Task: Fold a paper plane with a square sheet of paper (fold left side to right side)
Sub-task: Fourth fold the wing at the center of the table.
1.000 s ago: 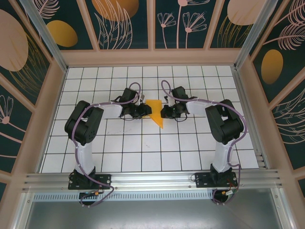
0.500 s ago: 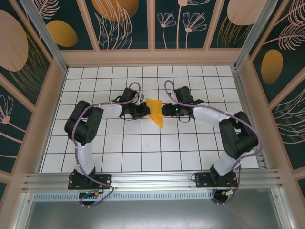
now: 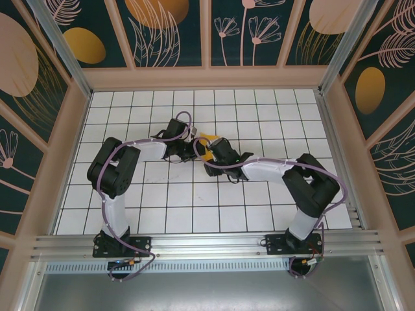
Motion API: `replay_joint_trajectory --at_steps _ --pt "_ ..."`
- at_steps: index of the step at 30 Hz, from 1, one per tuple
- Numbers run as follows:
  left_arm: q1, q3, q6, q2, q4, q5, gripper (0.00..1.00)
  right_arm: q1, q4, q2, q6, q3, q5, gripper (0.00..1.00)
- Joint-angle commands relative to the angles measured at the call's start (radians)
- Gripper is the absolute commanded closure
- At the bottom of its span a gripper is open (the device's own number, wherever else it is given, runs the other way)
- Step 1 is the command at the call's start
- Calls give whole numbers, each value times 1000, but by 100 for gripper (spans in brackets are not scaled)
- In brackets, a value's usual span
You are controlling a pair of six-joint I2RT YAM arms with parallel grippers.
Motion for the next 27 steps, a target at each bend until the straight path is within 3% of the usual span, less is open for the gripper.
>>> replay_joint_trajectory --at_steps 1,18,27 --pt "-5 16 -12 -33 -9 19 91 8 15 39 -21 28 57 46" --pt "-5 25 -1 -33 -27 15 91 0 10 97 -18 56 60 50" --pt "-5 33 3 -39 -36 13 88 -20 15 99 -8 50 19 64"
